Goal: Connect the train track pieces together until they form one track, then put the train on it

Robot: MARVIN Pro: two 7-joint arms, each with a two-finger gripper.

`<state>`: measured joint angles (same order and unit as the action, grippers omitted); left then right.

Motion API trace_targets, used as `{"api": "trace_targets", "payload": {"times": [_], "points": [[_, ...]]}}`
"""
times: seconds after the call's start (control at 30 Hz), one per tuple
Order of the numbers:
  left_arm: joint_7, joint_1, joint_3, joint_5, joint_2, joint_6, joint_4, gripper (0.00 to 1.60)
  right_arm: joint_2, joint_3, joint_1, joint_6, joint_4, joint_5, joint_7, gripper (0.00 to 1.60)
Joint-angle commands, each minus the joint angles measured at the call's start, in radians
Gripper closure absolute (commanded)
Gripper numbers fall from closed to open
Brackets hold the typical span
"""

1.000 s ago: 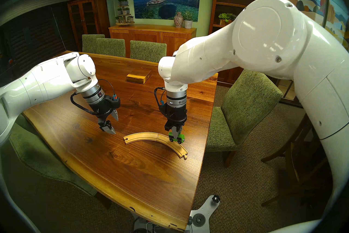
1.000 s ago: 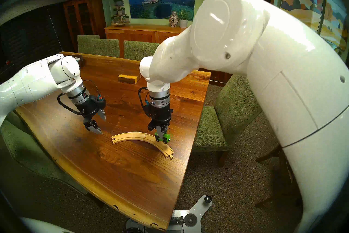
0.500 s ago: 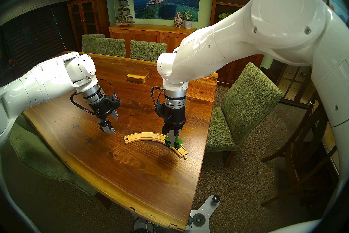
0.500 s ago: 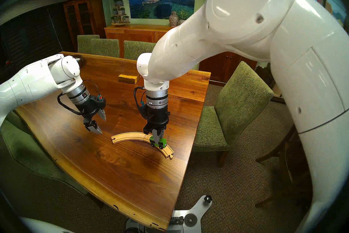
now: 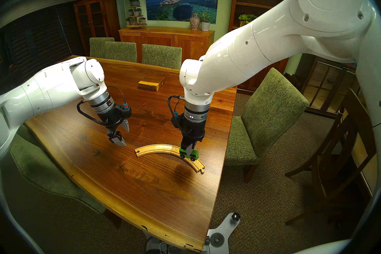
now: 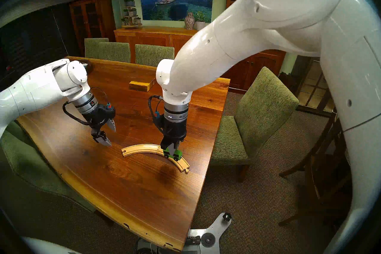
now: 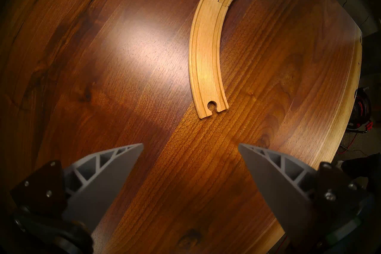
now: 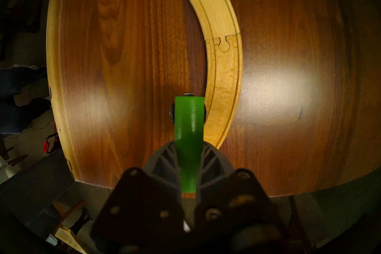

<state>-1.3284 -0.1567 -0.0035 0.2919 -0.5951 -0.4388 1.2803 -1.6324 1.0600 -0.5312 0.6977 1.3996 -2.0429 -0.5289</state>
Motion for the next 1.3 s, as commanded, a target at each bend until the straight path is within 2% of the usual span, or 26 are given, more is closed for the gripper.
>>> {"api": "trace_targets", "payload": {"times": [0.0, 0.1, 0.27, 0.6, 0.97, 1.27], "points": [[0.002, 0.039, -0.025, -0.004, 0.002, 0.002, 0.003, 0.00, 0.055, -0.007, -0.047, -0.074, 0.040, -0.082, 0.126, 1.60], [0.002, 0.040, -0.025, -0.004, 0.002, 0.002, 0.003, 0.00, 0.052, -0.003, -0.048, -0.084, 0.050, -0.109, 0.156, 1.60], [0.001, 0.040, -0.025, -0.004, 0.002, 0.002, 0.003, 0.00, 0.035, -0.001, -0.044, -0.077, 0.065, -0.209, 0.277, 1.60], [0.001, 0.040, -0.025, -0.005, 0.002, 0.002, 0.004, 0.00, 0.024, -0.010, -0.052, -0.097, 0.099, -0.292, 0.387, 1.60], [0.001, 0.040, -0.025, -0.006, 0.002, 0.002, 0.004, 0.00, 0.016, -0.013, -0.041, -0.116, 0.115, -0.296, 0.409, 1.60], [0.001, 0.040, -0.026, -0.006, 0.002, 0.002, 0.004, 0.00, -0.010, -0.004, -0.007, -0.097, 0.067, -0.290, 0.397, 1.60]]}}
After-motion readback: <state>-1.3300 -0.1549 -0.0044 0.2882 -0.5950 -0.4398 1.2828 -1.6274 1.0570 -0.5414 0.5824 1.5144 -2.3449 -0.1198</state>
